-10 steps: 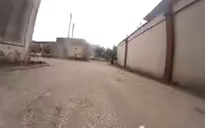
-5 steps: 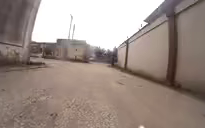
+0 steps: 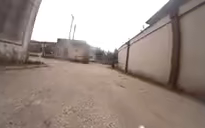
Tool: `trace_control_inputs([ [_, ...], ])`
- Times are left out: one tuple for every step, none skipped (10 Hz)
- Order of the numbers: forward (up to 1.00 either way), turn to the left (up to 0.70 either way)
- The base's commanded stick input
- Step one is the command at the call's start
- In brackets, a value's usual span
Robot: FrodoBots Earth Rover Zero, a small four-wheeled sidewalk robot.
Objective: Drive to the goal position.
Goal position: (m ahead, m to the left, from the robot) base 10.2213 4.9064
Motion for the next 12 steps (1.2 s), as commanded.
trace_control_inputs([
  [0.30,0.00],
  [0.30,0.00],
  [0.30,0.00],
  [0.30,0.00],
  [0.30,0.00],
  [0.30,0.00],
  [0.30,0.00],
  [0.30,0.00],
  [0.30,0.00],
  [0.30,0.00],
  [0.30,0.00],
  [0.30,0.00],
])
